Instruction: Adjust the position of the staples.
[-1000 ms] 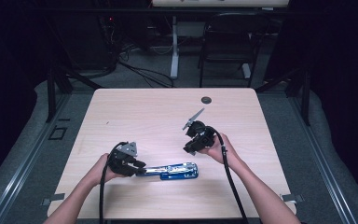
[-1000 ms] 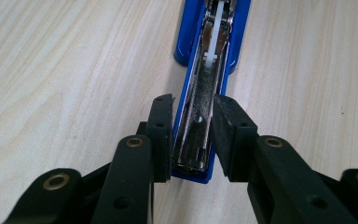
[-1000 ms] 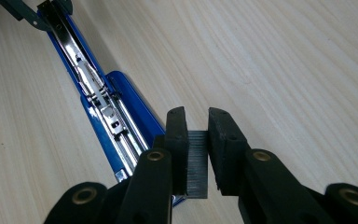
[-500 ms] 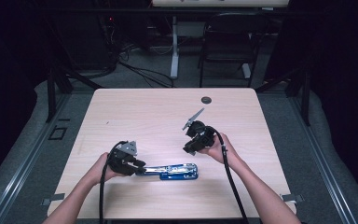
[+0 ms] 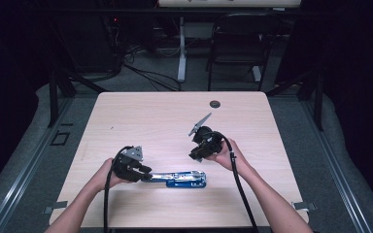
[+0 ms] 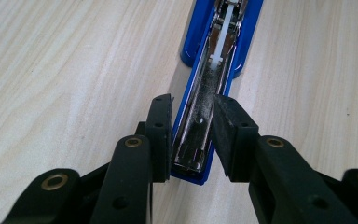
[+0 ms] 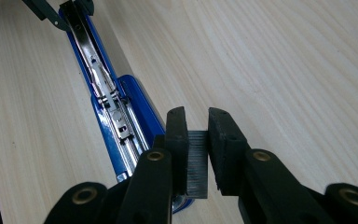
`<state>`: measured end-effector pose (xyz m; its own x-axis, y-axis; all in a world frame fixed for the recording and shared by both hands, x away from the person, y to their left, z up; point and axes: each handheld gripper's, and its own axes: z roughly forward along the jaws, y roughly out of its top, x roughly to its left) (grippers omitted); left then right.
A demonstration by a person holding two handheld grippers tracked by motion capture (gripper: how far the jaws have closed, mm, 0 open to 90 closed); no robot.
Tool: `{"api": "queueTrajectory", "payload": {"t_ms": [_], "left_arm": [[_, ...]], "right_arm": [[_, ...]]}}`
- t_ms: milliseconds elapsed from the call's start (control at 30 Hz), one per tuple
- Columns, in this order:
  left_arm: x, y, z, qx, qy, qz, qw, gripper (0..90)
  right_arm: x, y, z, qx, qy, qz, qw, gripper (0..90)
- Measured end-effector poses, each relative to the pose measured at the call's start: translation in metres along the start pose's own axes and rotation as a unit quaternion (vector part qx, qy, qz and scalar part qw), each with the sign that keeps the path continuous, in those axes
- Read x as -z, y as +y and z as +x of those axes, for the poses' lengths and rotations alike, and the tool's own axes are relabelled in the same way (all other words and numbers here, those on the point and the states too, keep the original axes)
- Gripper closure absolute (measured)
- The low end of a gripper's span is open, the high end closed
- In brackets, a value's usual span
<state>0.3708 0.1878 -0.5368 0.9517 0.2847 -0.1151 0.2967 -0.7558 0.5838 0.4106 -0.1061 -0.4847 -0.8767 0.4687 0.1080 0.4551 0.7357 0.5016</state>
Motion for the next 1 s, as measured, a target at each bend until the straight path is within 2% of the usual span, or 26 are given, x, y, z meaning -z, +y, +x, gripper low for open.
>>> {"api": "queueTrajectory", "payload": {"t_ms": [133,167,200,267,300,367,600,767,800,833,867,900,933,967,1000], "left_arm": [[0.000,0.001,0.000,-0.002,0.001,0.006,1.0000,68.9],[-0.001,0.001,0.000,-0.001,-0.001,-0.001,1.0000,68.9],[0.000,0.002,0.000,-0.002,0.006,0.007,1.0000,68.9],[-0.001,0.001,0.000,-0.001,-0.002,-0.002,1.0000,68.9],[0.000,0.002,0.000,-0.002,0.006,0.007,1.0000,68.9],[-0.001,0.001,0.000,0.000,-0.001,-0.001,1.0000,69.0],[0.000,0.002,0.001,-0.002,-0.006,0.005,1.0000,68.9],[-0.001,0.001,0.000,0.000,-0.002,-0.001,1.0000,68.9],[0.000,0.002,-0.001,-0.002,0.008,0.007,0.9999,68.9],[0.000,0.001,0.000,-0.001,-0.002,-0.001,1.0000,68.9],[-0.001,0.001,0.000,0.000,-0.002,-0.002,1.0000,69.0],[-0.001,0.001,0.000,0.000,-0.002,-0.001,1.0000,68.9],[0.001,0.002,0.000,-0.003,0.008,0.007,0.9999,68.9],[0.000,0.002,0.000,-0.002,0.002,0.003,1.0000,68.9],[0.001,0.002,0.000,-0.003,0.008,0.007,0.9999,68.9]], "right_arm": [[-0.001,0.002,0.003,0.003,0.008,-0.004,1.0000,79.0],[-0.001,0.002,0.004,0.006,0.008,-0.003,0.9999,78.9],[-0.001,0.002,0.005,0.008,0.009,-0.005,0.9999,79.0],[-0.001,0.003,0.007,0.013,0.010,-0.006,0.9998,78.9],[-0.001,0.004,0.007,0.016,0.013,-0.006,0.9998,79.0],[-0.001,0.004,0.009,0.019,0.016,-0.008,0.9997,78.9],[-0.004,0.006,0.017,0.031,0.029,-0.010,0.9991,79.0],[-0.006,0.006,0.019,0.044,0.035,-0.007,0.9984,78.9],[-0.007,0.006,0.019,0.046,0.036,-0.007,0.9983,78.9],[-0.006,0.006,0.020,0.046,0.035,-0.006,0.9983,79.0],[-0.007,0.005,0.020,0.049,0.038,-0.006,0.9981,78.9],[-0.007,0.005,0.020,0.049,0.038,-0.007,0.9980,78.9],[-0.007,0.004,0.020,0.049,0.039,-0.007,0.9980,79.0],[-0.008,0.004,0.020,0.051,0.040,-0.006,0.9979,78.9],[-0.008,0.003,0.020,0.052,0.039,-0.006,0.9978,78.9]]}}
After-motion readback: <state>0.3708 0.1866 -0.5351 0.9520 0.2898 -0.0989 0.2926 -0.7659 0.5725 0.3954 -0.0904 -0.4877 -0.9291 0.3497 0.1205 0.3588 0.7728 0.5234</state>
